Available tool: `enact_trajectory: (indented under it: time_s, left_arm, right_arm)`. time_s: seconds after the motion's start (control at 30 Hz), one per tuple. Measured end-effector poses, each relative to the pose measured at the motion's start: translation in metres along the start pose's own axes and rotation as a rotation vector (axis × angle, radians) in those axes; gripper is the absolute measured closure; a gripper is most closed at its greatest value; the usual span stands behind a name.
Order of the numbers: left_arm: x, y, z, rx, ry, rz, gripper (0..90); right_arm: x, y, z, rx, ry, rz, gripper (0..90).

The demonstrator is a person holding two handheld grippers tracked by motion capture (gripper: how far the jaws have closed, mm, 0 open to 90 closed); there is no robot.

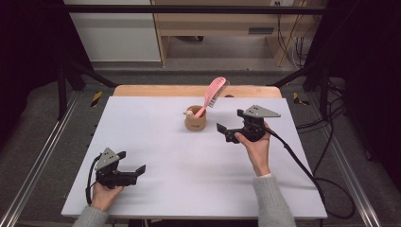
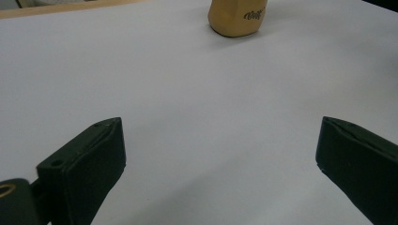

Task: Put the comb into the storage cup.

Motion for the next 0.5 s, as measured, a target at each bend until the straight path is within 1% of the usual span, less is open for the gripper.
enact_trajectory:
  time_s: [0.23,0.33,0.5]
  left_arm:
    - [0.001,0.001,0.001,0.004,-0.005,0.003,1.8]
    - [0.001,0.001,0.001,0.003,-0.005,0.004,1.8]
    - [0.001,0.001,0.002,0.007,-0.007,0.005,1.8]
  right_arm:
    - [-0.020,0.000,0.018,-0.006,-0.001,-0.021,0.8]
    - [-0.029,0.002,0.027,0.011,0.004,-0.024,0.8]
    - [-0.040,0.006,0.042,0.013,0.002,-0.030,0.8]
Point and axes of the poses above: each handheld gripper's, and its own axes: x roughly forward along the jaws, z roughly out of its underside, y roughly to its right, the point moved 10 cm from there along x, roughly forward along the jaws, and after that the axes turned 10 degrees about -z, right-handed, at the moved point
